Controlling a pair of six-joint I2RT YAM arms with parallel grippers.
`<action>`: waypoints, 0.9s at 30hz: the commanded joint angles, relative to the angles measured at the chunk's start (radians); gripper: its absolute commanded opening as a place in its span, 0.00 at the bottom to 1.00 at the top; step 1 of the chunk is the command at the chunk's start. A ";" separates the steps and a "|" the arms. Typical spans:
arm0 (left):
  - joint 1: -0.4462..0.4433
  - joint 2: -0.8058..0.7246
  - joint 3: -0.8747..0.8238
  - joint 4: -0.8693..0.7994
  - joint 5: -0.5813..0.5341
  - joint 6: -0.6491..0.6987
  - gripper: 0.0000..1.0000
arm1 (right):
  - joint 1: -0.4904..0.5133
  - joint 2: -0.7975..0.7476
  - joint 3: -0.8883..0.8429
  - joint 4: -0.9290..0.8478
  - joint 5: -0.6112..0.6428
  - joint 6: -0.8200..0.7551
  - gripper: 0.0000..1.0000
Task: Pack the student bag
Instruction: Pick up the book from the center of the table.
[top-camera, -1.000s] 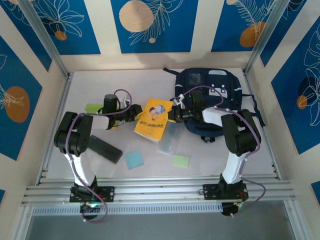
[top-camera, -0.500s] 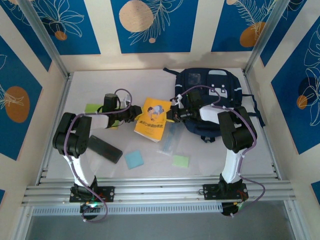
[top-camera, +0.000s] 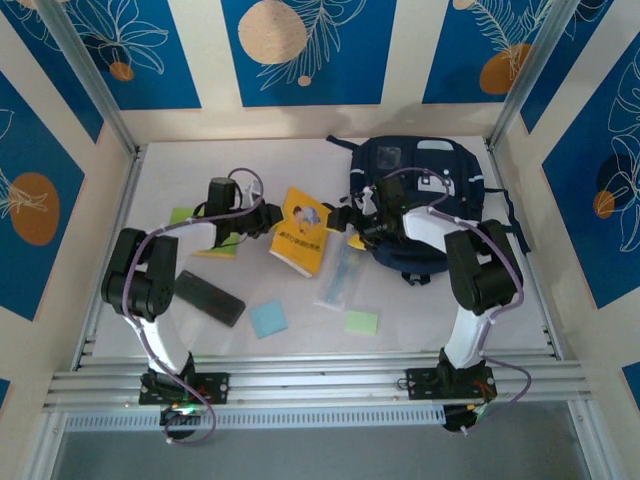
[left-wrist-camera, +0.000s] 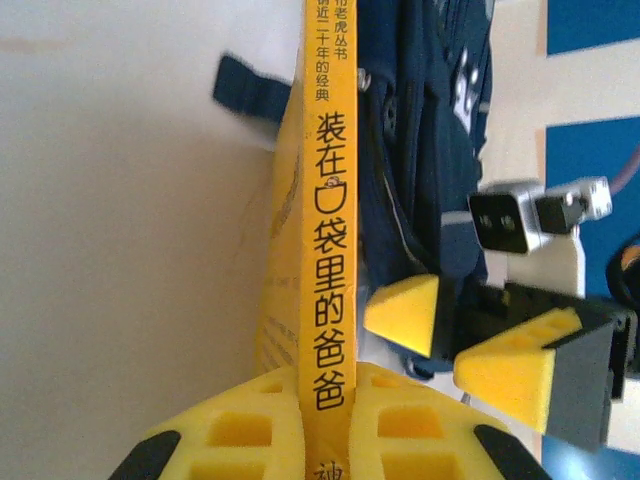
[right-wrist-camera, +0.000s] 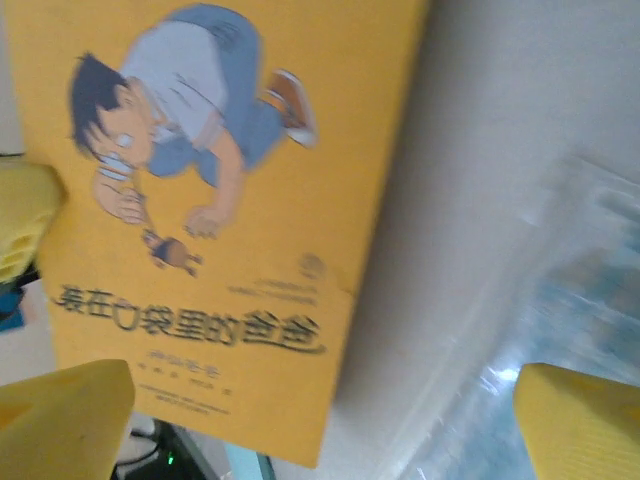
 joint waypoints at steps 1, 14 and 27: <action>0.022 -0.060 0.063 0.090 -0.080 -0.091 0.00 | 0.040 -0.130 0.008 -0.153 0.190 0.077 0.99; -0.016 -0.147 -0.050 0.419 -0.489 -0.326 0.00 | 0.293 -0.188 -0.133 0.378 0.284 0.623 0.99; -0.096 -0.174 -0.138 0.516 -0.662 -0.426 0.00 | 0.384 -0.021 -0.202 0.955 0.509 0.962 1.00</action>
